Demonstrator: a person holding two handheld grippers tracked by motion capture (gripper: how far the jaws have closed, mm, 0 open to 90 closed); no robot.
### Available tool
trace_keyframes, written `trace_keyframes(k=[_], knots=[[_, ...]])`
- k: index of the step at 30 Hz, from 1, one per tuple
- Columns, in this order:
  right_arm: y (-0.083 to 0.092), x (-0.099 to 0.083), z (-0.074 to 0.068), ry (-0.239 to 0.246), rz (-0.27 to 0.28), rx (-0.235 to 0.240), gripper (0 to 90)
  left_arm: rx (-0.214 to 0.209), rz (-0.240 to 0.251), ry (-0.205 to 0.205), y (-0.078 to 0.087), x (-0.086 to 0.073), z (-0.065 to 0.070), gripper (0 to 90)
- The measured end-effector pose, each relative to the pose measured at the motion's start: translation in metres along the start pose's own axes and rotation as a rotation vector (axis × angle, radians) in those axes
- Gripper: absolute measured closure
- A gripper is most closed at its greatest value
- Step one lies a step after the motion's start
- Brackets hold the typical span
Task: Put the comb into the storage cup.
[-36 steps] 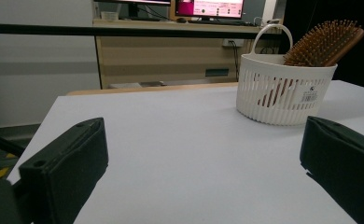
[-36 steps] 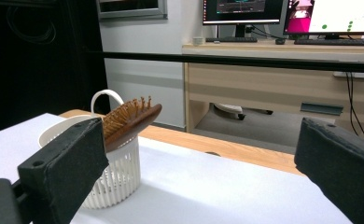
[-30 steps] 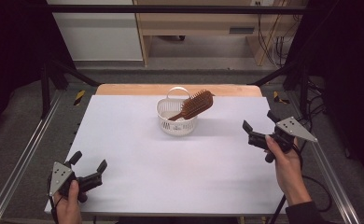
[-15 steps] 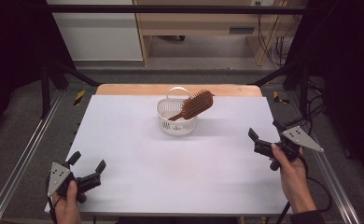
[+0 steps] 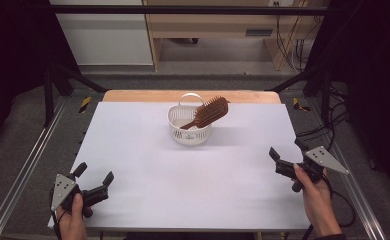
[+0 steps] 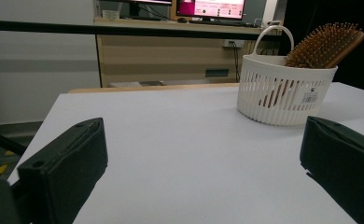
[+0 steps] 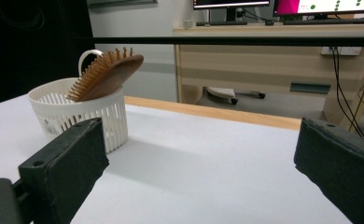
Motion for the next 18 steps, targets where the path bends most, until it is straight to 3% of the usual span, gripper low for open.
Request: trace_keyframes(k=[8, 18], knots=[[0.006, -0.017, 0.006, -0.016, -0.016, -0.009, 2.6, -0.002, 0.0, 0.001, 0.0, 0.0, 0.0, 0.9], [0.009, -0.033, 0.004, 0.005, -0.032, 0.0, 2.7, -0.007, 0.0, 0.001, 0.0, 0.0, 0.001, 1.0]])
Point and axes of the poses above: each handheld gripper's, and its own axes: y roughly backward along the jaws, x roughly out of its top, z roughly to its right, the point moved 9 cm from there along -y, roughly forward along the jaws, and after that the axes turned 12 degrees about -x, right-handed, at the moved point
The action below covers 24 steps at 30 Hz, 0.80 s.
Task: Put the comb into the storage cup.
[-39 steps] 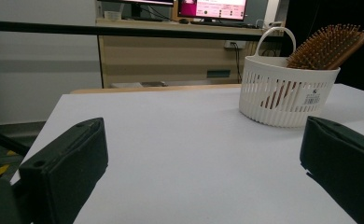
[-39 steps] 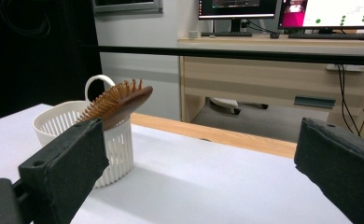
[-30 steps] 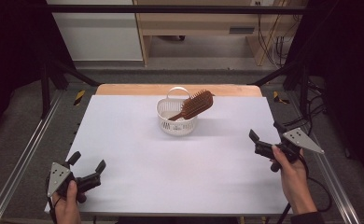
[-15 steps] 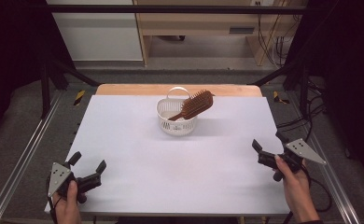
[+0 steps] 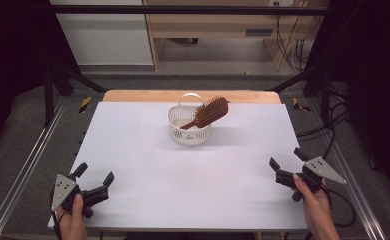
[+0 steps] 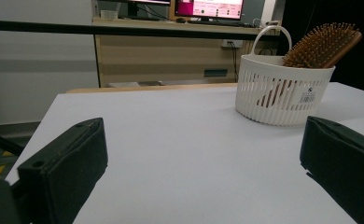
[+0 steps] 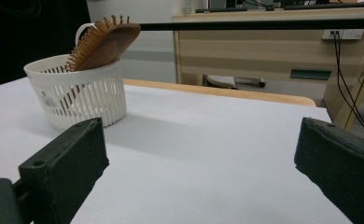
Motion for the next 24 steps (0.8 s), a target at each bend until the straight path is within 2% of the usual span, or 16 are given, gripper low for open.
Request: trace_keyframes(k=[5, 15, 24], knots=[[0.0, -0.007, -0.004, 0.012, -0.009, 0.01, 2.6, -0.005, 0.001, 0.0, 0.0, 0.0, 0.001, 0.9], [0.0, -0.018, -0.015, -0.003, -0.02, 0.039, 2.8, -0.01, 0.001, -0.001, -0.001, 0.0, 0.002, 0.9], [0.0, -0.022, -0.027, 0.019, -0.008, 0.078, 2.9, -0.029, 0.008, -0.009, -0.002, 0.002, 0.006, 0.9]])
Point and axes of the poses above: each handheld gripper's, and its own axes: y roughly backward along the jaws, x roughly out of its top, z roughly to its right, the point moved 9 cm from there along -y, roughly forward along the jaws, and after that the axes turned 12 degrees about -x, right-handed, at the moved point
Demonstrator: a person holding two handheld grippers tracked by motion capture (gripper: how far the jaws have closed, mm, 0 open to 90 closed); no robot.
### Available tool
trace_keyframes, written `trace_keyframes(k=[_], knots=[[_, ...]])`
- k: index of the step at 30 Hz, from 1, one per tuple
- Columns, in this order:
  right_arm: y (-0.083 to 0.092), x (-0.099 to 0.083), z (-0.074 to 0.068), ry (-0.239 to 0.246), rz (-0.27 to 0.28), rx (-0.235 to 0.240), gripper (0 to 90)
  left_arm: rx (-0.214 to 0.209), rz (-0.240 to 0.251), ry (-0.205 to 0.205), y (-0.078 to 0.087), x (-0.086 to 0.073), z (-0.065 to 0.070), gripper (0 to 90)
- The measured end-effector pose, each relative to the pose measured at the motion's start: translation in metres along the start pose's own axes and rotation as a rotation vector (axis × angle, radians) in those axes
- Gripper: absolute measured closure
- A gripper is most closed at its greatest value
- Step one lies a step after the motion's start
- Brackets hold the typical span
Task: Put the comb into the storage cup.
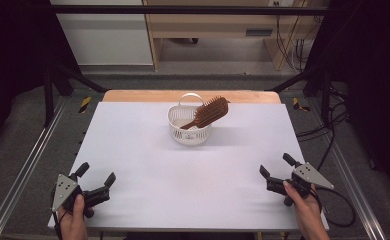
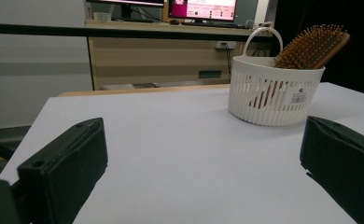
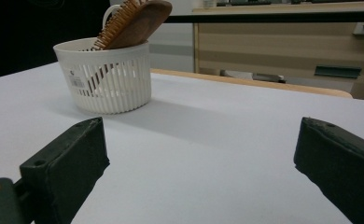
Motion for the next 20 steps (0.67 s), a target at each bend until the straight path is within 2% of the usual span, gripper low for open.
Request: trace_keyframes(k=[15, 20], knots=[[-0.005, -0.003, -0.021, 0.018, 0.02, 0.072, 3.4, -0.034, 0.016, 0.002, -0.002, 0.002, 0.007, 0.9], [-0.011, -0.003, -0.03, 0.012, 0.019, 0.067, 3.6, -0.039, 0.01, -0.003, -0.004, 0.002, 0.01, 0.9]])
Point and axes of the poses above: each handheld gripper's, and its own axes: y roughly backward along the jaws, x roughly out of its top, z roughly to its right, the point moved 9 cm from there along -y, roughly forward along the jaws, and after that the axes turned 12 degrees about -x, right-handed, at the moved point
